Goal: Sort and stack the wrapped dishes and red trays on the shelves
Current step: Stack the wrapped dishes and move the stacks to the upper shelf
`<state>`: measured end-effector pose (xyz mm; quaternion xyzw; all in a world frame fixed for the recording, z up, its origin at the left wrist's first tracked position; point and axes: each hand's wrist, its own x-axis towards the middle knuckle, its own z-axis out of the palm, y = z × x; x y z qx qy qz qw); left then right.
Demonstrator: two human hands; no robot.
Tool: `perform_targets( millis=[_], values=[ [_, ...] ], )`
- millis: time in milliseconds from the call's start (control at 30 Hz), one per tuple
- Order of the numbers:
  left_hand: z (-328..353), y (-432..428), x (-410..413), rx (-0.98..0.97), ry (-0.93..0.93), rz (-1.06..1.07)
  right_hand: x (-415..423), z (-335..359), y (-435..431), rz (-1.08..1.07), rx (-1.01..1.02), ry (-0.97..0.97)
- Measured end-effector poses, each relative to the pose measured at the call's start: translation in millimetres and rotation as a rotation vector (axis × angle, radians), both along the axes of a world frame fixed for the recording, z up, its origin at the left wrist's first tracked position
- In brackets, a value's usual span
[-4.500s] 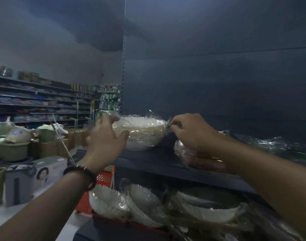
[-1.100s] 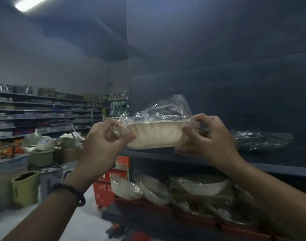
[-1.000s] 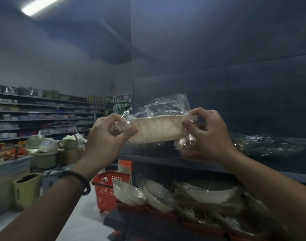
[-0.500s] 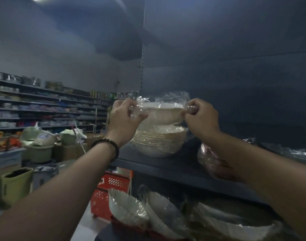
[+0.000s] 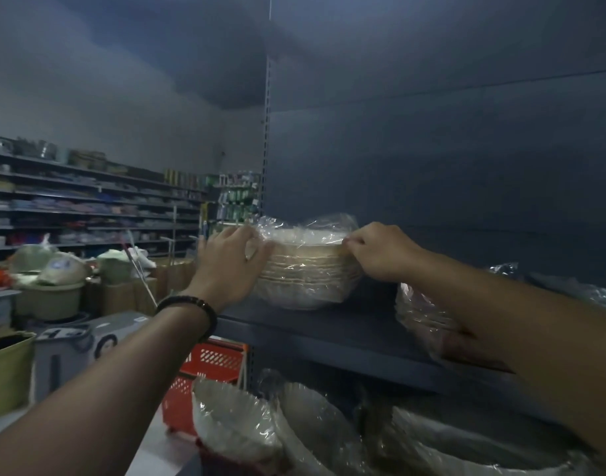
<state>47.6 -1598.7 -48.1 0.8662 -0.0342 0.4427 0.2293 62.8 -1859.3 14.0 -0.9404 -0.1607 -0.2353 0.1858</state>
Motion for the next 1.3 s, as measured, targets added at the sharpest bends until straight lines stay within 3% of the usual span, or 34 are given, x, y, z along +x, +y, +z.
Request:
perform_targets(
  millis=[133,267,333,500,633,733,967,1067,1300],
  values=[
    [-1,-3,-5,-0.009,0.117,0.005,-4,2,0,0.028,-0.119,0.109],
    [7,-12,-22,-0.047,0.253,0.018,-10,9,-8,0.084,0.090,0.154],
    [4,-21,-37,-0.117,0.212,0.007,-23,14,-19,0.093,0.182,0.098],
    [-32,-52,-98,-0.226,-0.099,-0.002,-95,0,-59,0.162,0.236,-0.096],
    [-79,-82,-146,-0.368,-0.066,-0.215,-169,-35,-95,0.201,0.370,-0.202],
    [-121,-119,-167,-0.361,0.012,-0.329,-220,-70,-119,0.282,0.313,-0.191],
    [-211,-210,-160,-0.426,0.320,-0.505,-221,-189,-184,-0.089,0.008,0.136],
    [-234,-232,-149,-0.465,0.363,-0.537,-207,-231,-207,-0.192,-0.003,0.224],
    [-258,-254,-120,-0.519,0.443,-0.568,-157,-274,-218,-0.297,0.058,0.225]
  ],
)
